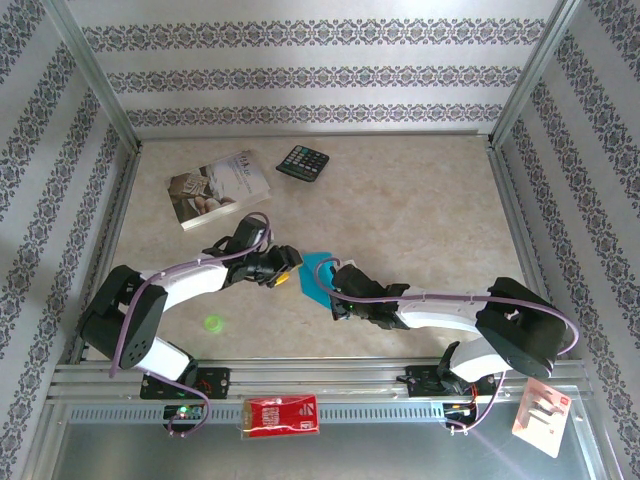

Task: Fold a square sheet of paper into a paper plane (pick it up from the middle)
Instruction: Fourth fold the wing at the center of the table.

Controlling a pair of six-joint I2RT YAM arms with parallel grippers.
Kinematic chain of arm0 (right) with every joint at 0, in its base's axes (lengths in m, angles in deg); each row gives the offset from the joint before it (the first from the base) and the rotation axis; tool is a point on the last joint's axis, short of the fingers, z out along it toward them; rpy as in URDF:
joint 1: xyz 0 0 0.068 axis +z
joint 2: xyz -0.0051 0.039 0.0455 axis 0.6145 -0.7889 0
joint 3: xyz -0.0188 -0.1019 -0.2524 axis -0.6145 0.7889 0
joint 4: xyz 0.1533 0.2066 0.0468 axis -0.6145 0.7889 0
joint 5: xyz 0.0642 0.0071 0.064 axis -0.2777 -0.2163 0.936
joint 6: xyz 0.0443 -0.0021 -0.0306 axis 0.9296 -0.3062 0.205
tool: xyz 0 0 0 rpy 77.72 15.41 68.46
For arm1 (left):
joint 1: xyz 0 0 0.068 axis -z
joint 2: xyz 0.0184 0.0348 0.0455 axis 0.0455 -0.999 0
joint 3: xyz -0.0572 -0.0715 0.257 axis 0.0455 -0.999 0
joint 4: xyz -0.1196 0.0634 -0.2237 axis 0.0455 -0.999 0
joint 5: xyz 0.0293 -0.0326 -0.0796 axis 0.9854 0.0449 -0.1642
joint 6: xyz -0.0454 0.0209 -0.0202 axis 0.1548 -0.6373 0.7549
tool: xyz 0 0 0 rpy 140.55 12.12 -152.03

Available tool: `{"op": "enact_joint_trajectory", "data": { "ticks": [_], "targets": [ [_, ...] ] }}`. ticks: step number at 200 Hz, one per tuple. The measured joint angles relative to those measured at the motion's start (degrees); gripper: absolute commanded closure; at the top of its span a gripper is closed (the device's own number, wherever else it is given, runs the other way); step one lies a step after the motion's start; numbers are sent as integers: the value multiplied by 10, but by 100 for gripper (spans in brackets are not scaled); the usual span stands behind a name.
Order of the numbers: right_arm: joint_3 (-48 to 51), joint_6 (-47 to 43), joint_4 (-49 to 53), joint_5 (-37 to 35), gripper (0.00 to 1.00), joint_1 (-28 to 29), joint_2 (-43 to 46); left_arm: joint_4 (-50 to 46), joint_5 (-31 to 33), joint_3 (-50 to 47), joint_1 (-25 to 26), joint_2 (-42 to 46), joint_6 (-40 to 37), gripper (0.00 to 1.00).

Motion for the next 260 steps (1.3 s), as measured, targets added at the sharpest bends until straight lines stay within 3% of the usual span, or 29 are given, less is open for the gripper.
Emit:
{"op": "enact_joint_trajectory", "data": {
  "ticks": [68, 133, 260],
  "targets": [
    [0, -11, 1, 0, 100, 0, 0, 29, -21, 78, 0, -105, 0, 44],
    [0, -15, 4, -1, 100, 0, 0, 23, -46, 140, 9, -179, -20, 63],
    [-5, -30, 26, -7, 100, 0, -5, -165, -56, 249, 9, -204, -184, 90]
  ]
}}
